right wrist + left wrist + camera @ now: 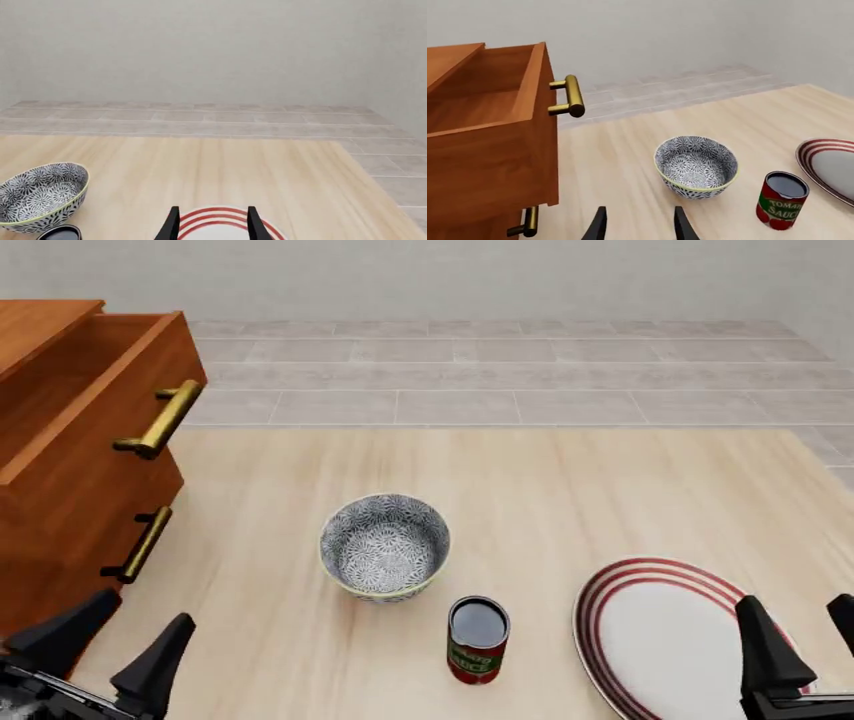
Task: Put the bowl on top of the cabinet.
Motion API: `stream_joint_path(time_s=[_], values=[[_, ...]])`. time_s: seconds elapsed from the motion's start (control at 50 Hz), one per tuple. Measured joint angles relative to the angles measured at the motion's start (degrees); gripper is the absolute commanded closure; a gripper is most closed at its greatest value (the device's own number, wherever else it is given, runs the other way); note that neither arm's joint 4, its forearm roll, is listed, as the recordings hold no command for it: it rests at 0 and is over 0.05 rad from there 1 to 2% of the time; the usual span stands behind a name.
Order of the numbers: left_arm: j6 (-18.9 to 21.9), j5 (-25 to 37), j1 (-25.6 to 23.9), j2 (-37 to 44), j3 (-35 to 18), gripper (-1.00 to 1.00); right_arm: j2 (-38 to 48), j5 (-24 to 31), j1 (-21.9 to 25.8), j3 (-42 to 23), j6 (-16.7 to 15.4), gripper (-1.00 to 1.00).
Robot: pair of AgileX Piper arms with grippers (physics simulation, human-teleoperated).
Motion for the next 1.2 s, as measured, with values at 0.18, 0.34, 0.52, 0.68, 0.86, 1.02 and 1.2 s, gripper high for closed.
stream_joint_path(time_s=[0.18,0.34,0.52,0.68,0.86,1.02,1.2], values=[[0.22,-3.17,-1.83,3.87,0.0,-1.0,-0.18,0.08,-0.03,-0.01,-0.09,-1.0],[0.23,-6.21,-3.46,7.46,0.0,-1.0,-0.29,0.1,0.0,-0.02,-0.22,-1.0],[0.07,-9.38,-4.98,11.04,-0.01,-1.0,-0.38,0.08,0.03,-0.04,-0.41,-1.0],[-0.07,-13.58,-6.49,15.38,-0.08,-1.0,-0.4,0.1,0.07,-0.04,-0.52,-1.0],[-0.07,-17.09,-8.45,19.8,-1.19,-1.0,-0.4,0.15,0.08,-0.03,-0.54,-1.0],[0.24,-18.46,-10.28,22.94,-2.93,-1.0,-0.41,0.21,0.1,-0.03,-0.53,-1.0],[0.46,-20.71,-12.22,26.75,-3.95,-1.0,-0.43,0.27,0.18,-0.03,-0.55,-1.0]])
